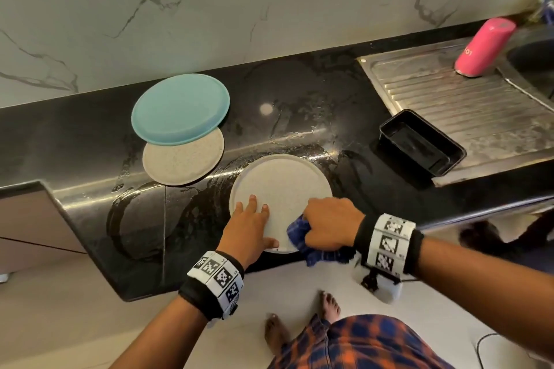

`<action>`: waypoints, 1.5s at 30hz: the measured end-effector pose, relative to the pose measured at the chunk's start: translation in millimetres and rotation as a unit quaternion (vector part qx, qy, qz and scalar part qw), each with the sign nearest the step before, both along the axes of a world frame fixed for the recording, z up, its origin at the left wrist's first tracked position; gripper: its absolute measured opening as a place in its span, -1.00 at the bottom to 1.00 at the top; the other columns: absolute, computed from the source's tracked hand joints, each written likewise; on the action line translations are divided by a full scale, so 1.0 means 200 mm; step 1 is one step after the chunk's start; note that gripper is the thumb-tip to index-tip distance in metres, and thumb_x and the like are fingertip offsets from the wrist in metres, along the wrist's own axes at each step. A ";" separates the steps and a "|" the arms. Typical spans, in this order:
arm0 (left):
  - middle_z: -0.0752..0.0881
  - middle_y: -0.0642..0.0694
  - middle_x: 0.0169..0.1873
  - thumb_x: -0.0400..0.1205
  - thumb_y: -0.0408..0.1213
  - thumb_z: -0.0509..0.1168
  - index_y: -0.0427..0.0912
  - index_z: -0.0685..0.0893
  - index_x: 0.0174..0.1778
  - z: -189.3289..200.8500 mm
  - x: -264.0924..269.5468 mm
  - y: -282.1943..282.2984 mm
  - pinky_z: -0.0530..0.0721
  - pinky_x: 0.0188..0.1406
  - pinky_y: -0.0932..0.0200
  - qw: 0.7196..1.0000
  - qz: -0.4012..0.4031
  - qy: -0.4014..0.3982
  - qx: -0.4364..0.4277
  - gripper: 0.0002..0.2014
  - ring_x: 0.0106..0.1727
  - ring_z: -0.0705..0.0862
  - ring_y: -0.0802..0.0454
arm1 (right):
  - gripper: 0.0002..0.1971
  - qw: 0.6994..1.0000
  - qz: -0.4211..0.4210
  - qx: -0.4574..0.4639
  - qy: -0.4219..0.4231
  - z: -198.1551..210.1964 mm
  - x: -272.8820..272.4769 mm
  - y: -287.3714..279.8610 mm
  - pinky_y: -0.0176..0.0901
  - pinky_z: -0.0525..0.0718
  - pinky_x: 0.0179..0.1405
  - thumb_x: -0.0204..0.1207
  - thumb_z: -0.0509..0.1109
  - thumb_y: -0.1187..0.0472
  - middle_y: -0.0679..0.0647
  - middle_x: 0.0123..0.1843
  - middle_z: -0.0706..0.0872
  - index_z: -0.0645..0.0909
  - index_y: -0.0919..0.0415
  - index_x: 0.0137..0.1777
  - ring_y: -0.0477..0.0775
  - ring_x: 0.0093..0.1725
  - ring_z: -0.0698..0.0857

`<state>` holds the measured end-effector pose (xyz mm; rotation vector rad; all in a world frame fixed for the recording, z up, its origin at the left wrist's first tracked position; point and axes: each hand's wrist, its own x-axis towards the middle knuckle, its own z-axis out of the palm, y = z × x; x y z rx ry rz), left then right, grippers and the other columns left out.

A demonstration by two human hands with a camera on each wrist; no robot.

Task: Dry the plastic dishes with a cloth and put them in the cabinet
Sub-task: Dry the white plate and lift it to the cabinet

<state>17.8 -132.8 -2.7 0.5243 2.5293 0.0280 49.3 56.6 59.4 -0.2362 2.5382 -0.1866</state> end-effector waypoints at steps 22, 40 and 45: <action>-0.03 -0.18 0.75 0.60 0.18 0.36 -0.05 0.10 0.75 0.05 -0.01 0.00 0.11 0.67 -0.07 0.999 0.016 -0.026 0.010 -0.11 0.73 0.02 -0.32 | -0.61 0.976 0.115 0.083 0.163 -0.18 -0.64 -0.20 0.25 0.53 0.27 0.60 0.25 -0.06 0.09 0.40 0.48 0.64 -0.09 0.39 0.22 0.38 0.46; -0.02 -0.25 0.74 0.60 0.15 0.37 -0.08 0.11 0.74 0.03 -0.01 0.00 0.14 0.67 -0.10 1.000 -0.003 -0.017 -0.003 -0.12 0.70 0.09 -0.38 | -0.66 0.993 -0.072 0.056 0.071 -0.12 0.05 0.01 -0.03 0.51 -0.19 0.49 0.34 -0.05 0.11 0.18 0.55 0.63 0.20 0.09 0.20 0.09 0.62; 0.00 -0.24 0.74 0.62 0.17 0.34 -0.07 0.11 0.74 0.04 0.00 -0.01 0.08 0.68 -0.07 1.000 -0.008 -0.013 0.004 -0.14 0.71 0.07 -0.36 | -0.81 0.986 -0.130 0.024 0.100 -0.12 -0.31 0.10 0.05 0.62 -0.02 0.46 0.37 0.10 0.20 0.15 0.57 0.56 0.20 -0.04 0.29 0.16 0.62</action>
